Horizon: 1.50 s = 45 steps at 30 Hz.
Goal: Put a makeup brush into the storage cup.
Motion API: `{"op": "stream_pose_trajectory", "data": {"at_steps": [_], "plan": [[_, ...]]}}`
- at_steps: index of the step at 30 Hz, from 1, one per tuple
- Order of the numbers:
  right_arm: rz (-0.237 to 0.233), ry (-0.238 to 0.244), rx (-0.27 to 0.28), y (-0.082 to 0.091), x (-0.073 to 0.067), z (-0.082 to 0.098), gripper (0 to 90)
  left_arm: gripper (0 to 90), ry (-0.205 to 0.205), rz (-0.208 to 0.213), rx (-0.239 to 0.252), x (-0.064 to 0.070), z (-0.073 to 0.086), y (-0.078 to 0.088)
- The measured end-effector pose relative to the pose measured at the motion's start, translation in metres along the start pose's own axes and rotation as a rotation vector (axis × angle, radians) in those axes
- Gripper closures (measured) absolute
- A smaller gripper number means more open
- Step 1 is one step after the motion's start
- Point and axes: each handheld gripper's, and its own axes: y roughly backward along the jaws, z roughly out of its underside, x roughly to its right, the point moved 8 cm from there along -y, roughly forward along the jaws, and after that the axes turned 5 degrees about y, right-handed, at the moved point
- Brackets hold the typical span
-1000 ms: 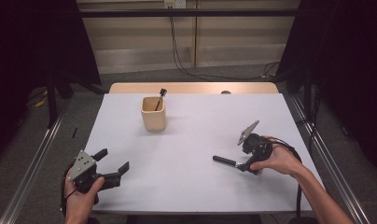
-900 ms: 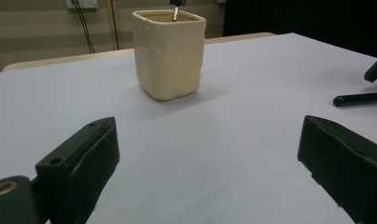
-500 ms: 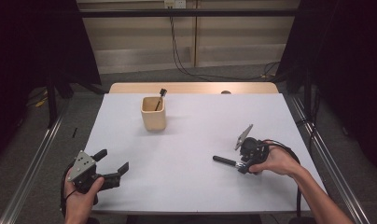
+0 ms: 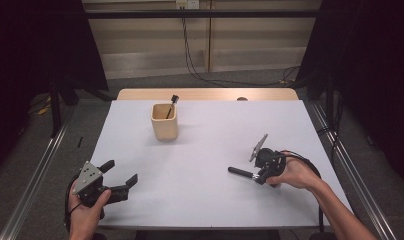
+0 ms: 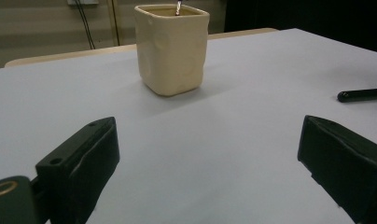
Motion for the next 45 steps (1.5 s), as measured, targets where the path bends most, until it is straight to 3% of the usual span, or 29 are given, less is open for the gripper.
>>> {"op": "stream_pose_trajectory", "data": {"at_steps": [12, 21, 29, 32, 34, 36, 45], "plan": [[0.011, -0.007, 0.028, 0.000, 0.001, 0.000, 71.6, 5.4, 0.005, -0.002, -0.002, -0.001, 0.000, 0.001], [0.004, -0.057, 0.070, 0.006, 0.003, 0.002, 71.6, 4.9, 0.011, -0.002, 0.003, -0.002, 0.000, 0.002], [0.010, -0.093, 0.155, 0.013, 0.004, -0.003, 71.6, 4.7, 0.010, -0.002, -0.001, -0.003, 0.000, 0.002], [0.009, -0.112, 0.188, 0.015, 0.005, -0.003, 71.6, 4.4, 0.045, 0.017, -0.002, -0.004, -0.001, 0.001], [0.006, -0.121, 0.205, 0.017, 0.006, -0.003, 71.6, 4.4, 0.031, 0.002, -0.003, -0.007, -0.001, 0.003], [0.005, -0.135, 0.233, 0.018, 0.006, -0.003, 71.6, 4.4, 0.043, 0.001, 0.001, -0.008, -0.001, 0.003], [0.039, -0.144, 0.408, 0.029, 0.011, -0.005, 71.6, 4.3, 0.024, -0.004, 0.004, -0.006, -0.003, 0.004]]}}
